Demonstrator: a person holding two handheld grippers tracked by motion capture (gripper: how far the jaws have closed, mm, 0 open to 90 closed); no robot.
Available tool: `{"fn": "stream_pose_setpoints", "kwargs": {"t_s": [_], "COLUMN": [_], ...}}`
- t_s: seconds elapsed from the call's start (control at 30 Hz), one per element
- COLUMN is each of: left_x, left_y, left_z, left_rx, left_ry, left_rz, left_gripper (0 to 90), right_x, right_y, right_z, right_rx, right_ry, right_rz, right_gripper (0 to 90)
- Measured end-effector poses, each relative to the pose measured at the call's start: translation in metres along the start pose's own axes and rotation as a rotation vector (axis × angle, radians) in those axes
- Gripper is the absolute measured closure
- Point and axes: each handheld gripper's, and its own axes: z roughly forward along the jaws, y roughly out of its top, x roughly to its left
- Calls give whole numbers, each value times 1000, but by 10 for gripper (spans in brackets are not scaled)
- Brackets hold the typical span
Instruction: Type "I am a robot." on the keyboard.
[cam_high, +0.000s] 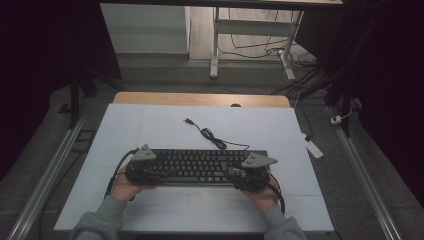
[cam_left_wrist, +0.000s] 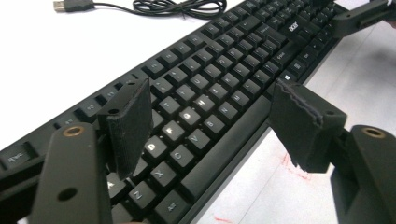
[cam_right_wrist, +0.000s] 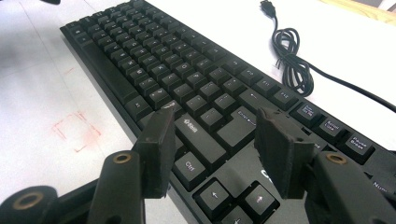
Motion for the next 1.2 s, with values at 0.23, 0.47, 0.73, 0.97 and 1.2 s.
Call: {"fn": "stream_pose_setpoints", "kwargs": {"t_s": [0.23, 0.47, 0.73, 0.97, 1.2], "left_x": [-7, -13, -15, -17, -19], "left_y": [1, 0, -3, -4, -7], "left_z": [7, 16, 25, 33, 40], "left_rx": [16, 29, 53, 91, 120], "left_ry": [-6, -25, -19, -28, -24], "left_rz": [24, 28, 28, 45, 55], "left_gripper": [365, 476, 761, 888, 888], "right_x": [-1, -1, -2, -1, -1], "right_y": [1, 1, 1, 1, 1], "right_z": [-1, 0, -1, 0, 1], "right_rx": [1, 0, 0, 2, 5], "right_ry": [-4, -5, -7, -8, -5], "right_rz": [3, 7, 3, 6, 4], "right_gripper": [482, 482, 482, 482, 482]}}
